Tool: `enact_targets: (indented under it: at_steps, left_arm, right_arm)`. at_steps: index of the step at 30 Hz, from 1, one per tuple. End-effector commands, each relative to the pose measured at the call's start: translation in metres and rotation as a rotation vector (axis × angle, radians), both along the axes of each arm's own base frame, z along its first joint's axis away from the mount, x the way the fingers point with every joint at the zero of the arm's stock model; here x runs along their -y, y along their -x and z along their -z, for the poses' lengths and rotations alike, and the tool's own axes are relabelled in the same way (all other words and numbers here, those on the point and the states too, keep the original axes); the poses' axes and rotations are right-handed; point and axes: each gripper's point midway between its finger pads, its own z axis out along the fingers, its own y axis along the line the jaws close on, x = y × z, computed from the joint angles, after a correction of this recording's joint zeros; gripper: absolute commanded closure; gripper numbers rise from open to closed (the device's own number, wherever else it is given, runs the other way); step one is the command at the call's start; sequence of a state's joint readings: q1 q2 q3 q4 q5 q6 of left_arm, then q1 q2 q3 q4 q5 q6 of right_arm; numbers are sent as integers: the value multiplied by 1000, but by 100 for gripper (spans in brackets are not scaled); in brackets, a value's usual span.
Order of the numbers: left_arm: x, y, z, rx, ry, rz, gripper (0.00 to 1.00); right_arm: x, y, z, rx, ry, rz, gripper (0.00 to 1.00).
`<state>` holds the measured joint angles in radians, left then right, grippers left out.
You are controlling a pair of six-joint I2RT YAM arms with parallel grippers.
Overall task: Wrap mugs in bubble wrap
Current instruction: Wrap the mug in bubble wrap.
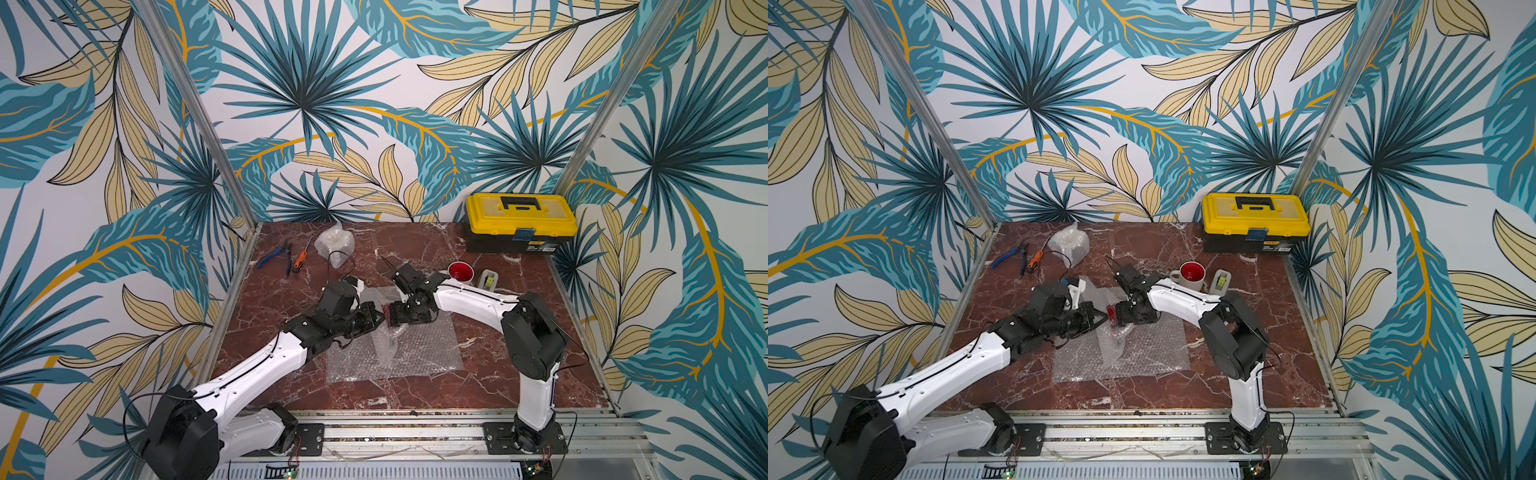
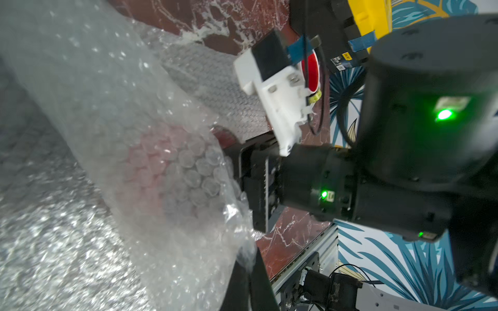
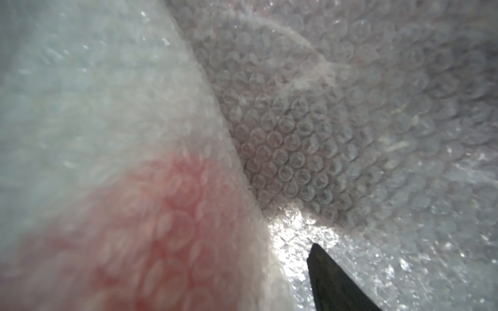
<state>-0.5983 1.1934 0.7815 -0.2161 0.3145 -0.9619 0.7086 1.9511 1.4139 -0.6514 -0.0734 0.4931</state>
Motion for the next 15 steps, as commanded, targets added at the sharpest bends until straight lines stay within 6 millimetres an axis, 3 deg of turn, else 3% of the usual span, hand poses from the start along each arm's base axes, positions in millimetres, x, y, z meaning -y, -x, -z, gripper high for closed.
enact_targets:
  at_steps: [1, 7, 15]
  left_arm:
    - [12, -25, -28, 84, 61, -25, 100]
    - [15, -46, -21, 82, 53, -82, 100]
    - [12, -53, -13, 78, 26, -113, 100]
  right_arm:
    - [2, 15, 14, -68, 22, -15, 27]
    - [0, 9, -19, -9, -30, -7, 27]
    - [10, 2, -67, 85, -73, 20, 27]
